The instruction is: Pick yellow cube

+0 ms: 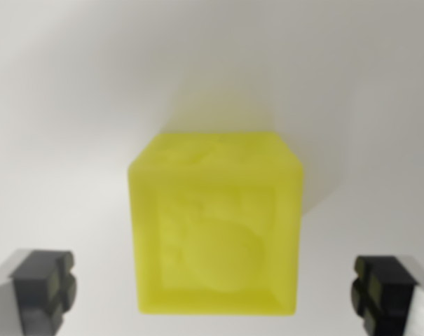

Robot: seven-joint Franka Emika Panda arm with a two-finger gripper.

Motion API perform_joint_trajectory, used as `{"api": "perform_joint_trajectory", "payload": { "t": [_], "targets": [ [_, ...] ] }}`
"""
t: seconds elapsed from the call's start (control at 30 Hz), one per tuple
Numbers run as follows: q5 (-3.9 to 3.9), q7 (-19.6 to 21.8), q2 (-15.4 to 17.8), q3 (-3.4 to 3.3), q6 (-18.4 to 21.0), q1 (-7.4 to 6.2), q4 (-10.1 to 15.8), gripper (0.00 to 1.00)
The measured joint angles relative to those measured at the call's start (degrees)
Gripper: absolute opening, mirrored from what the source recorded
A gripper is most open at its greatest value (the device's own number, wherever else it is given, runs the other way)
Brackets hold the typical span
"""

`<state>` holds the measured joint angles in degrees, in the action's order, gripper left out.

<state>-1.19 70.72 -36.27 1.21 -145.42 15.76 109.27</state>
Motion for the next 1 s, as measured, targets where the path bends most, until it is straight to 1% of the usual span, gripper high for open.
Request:
{"api": "perform_joint_trajectory", "payload": {
  "t": [0.63,1.0],
  "targets": [
    [-0.32,0.2,-5.7,0.00,-3.9,0.03,-1.8,1.00],
    [-0.35,0.2,-6.0,0.00,-4.1,0.04,-1.9,1.00]
  ]
}}
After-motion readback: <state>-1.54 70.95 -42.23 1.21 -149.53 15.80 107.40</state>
